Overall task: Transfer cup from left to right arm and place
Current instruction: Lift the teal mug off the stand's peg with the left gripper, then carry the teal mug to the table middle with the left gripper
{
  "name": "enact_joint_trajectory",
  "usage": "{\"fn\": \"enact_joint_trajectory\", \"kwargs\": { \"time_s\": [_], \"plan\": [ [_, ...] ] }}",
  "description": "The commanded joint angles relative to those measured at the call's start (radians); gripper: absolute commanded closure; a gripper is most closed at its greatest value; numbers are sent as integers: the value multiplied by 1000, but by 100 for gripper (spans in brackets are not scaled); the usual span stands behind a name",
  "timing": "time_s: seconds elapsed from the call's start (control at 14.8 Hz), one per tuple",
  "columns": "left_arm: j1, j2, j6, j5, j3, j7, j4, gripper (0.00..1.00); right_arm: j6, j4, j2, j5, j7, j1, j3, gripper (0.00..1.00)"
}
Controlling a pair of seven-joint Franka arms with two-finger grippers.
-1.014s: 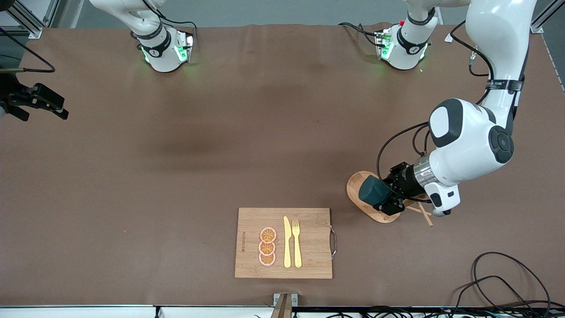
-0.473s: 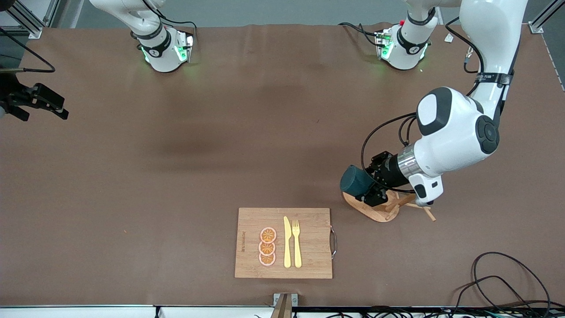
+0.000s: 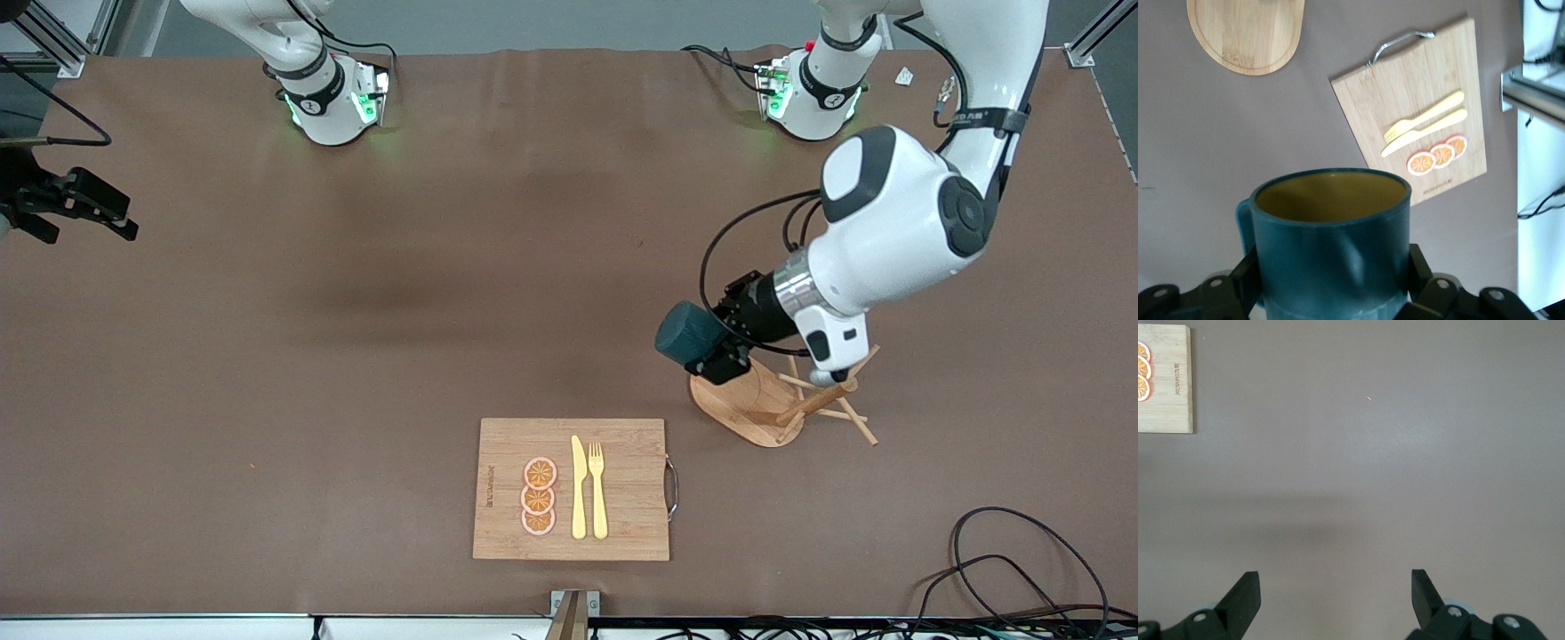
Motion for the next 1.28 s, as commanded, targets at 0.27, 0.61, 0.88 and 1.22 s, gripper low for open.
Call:
{"fn": "enact_joint_trajectory", "kwargs": {
  "time_s": [0.27,0.61,0.88,1.22],
  "plan": [
    [-159,-16,-10,372,-49,-113,9,38,-8,-1,-5,22,16,-2,-3,0],
    [-351,27,-1,743,-49,-268,10,42,-3,-1,4,31,2,-15,-9,0],
    [-472,96,-1,1014,-49,-416,7,44,-2,-1,7,34,2,-14,-9,0],
    [-605,214,-8,1357,-46,-659,6,46,-3,1,7,34,2,-9,-7,0]
  ]
}}
